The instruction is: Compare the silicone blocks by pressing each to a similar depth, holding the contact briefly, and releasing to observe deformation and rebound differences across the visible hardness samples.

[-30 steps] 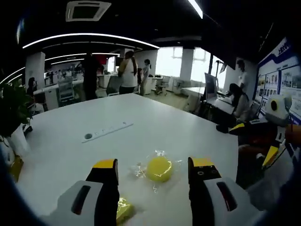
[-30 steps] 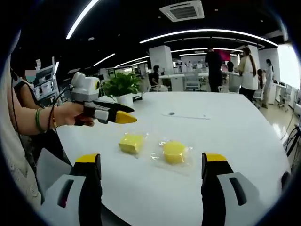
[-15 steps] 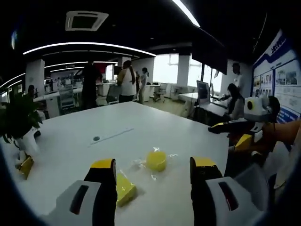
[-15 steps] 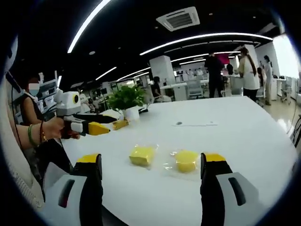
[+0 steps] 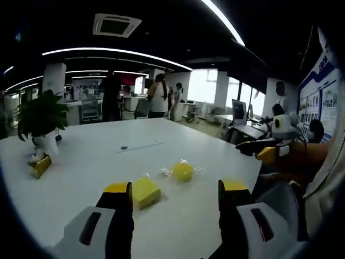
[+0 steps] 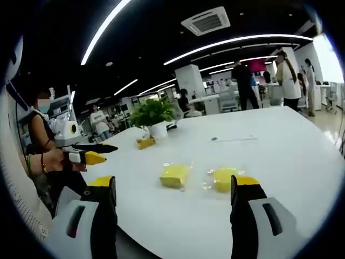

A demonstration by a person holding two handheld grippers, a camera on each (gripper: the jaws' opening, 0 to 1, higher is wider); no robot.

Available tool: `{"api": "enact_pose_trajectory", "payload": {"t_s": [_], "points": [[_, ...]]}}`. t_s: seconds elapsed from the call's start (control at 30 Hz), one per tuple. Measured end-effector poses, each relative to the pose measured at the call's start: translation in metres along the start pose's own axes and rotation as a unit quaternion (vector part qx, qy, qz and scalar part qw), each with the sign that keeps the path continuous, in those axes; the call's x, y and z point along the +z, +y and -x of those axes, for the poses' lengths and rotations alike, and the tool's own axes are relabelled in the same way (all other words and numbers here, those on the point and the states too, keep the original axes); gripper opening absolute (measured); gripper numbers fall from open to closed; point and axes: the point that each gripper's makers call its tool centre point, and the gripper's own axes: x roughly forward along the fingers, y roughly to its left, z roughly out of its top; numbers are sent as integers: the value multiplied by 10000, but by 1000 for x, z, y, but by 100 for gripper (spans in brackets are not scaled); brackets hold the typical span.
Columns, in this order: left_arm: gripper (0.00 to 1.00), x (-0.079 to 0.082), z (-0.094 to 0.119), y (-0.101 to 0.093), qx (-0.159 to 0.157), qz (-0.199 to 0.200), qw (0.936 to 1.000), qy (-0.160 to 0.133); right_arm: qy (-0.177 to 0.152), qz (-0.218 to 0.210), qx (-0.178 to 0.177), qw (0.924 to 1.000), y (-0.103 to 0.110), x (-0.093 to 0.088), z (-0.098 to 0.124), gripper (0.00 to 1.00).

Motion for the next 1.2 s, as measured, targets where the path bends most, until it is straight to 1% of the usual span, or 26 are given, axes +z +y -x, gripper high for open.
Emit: {"api": "enact_pose_trajectory", "payload": {"t_s": [0.03,0.13,0.23,0.3,0.4,0.47,0.53,0.6,0.63,0.67,0.7,0.73,0.77,0.8,0.87,0.93,1.07,1.2], "points": [[64,-1,5,0,17,75,9999,-92,17,-32,13,10000,1,-2,2,82],[65,-6,17,-1,81,118,9998,-154,-27,-100,-7,9999,2,-5,7,82],[66,-11,25,-1,128,142,9997,-146,-83,-215,0,9997,3,-8,12,80],[66,-19,30,0,194,181,9996,-73,-159,-270,-44,9995,2,-9,15,80],[66,-26,36,1,264,239,9993,-57,-148,-257,-41,9996,3,-12,18,78],[66,-29,40,2,321,306,9990,-33,-111,-251,-34,9996,4,-15,20,79],[66,-29,43,2,352,305,9989,-36,-94,-341,-11,9994,6,-17,21,79],[67,-28,43,2,371,308,9988,-43,3,-343,-1,9994,8,-22,21,79],[68,-29,44,4,417,309,9987,-3,157,-210,-51,9996,7,-27,22,78],[68,-28,44,4,423,314,9986,12,174,7,-81,9998,5,-26,23,76],[68,-27,44,5,417,250,9988,-17,157,90,-88,9998,5,-25,23,75],[67,-26,44,5,416,201,9989,3,175,20,-56,9998,5,-25,23,75],[67,-27,45,5,409,144,9990,47,277,-129,17,9995,6,-26,22,76],[67,-27,44,5,391,107,9992,71,346,-228,68,9991,7,-28,22,80],[67,-28,44,5,356,102,9992,120,356,-155,72,9992,6,-29,21,82],[67,-28,44,5,350,129,9992,124,462,-62,75,9989,8,-34,20,80],[66,-25,43,7,367,161,9992,72,443,-131,94,9989,11,-36,19,80],[65,-24,40,8,362,187,9992,60,485,-79,82,9988,12,-38,18,79]]}}
